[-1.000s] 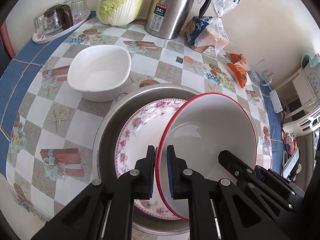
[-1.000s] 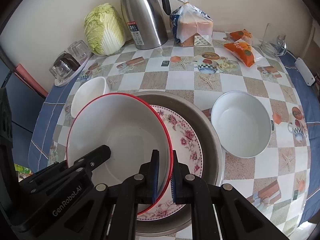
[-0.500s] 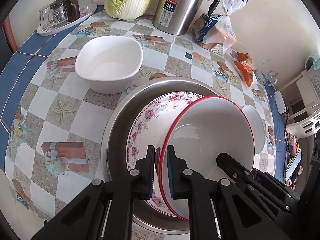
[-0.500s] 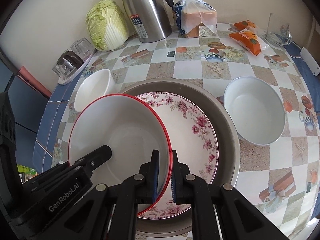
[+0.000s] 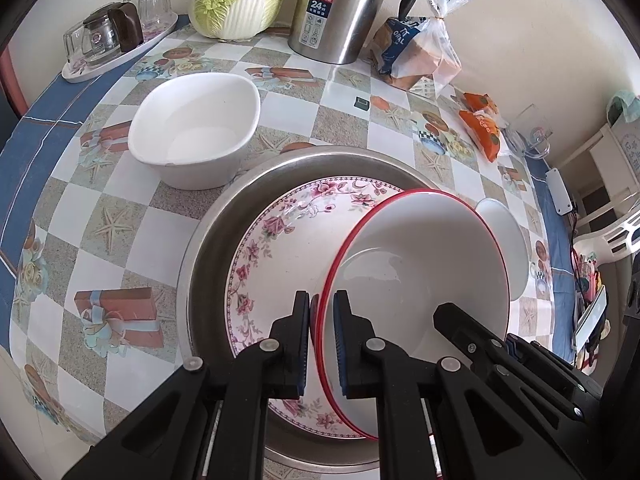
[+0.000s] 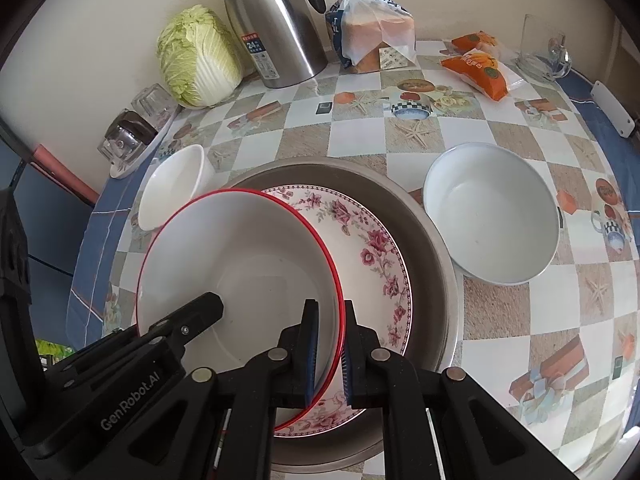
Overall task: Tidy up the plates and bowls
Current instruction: 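Lower the red-rimmed bowl onto the plate inside the basin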
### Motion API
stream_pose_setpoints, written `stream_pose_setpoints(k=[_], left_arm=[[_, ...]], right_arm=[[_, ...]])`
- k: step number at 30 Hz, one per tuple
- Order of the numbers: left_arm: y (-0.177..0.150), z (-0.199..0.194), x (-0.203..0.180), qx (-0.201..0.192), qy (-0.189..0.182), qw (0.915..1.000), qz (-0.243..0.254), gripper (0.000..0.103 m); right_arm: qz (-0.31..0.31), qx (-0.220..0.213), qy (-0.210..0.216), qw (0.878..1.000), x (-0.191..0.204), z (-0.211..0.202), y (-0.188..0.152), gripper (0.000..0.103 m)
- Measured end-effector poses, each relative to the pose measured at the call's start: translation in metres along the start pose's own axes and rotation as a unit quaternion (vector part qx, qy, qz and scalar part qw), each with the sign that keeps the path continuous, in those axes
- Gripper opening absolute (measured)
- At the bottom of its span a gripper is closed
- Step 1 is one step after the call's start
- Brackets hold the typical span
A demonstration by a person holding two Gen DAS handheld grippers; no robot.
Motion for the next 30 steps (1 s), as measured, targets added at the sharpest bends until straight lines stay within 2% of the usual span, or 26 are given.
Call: stream_pose_setpoints(k=[30], left_arm=[[0.012,0.018,0.006,0.009,0.003,1.0000,0.002,0.011]], right_arm=[[0.017,0.015,0.002,1.000,0.002,0.019,0.004,0.012]])
Point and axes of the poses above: each gripper's, at about its wrist camera, not at the fingertips, and z roughly the way its jaws point, x to its left, y to its top, the point moved 9 cm from there along z, roughly the way its jaws point, and after that the axes turned 1 degree about y, right-handed, at the moved point
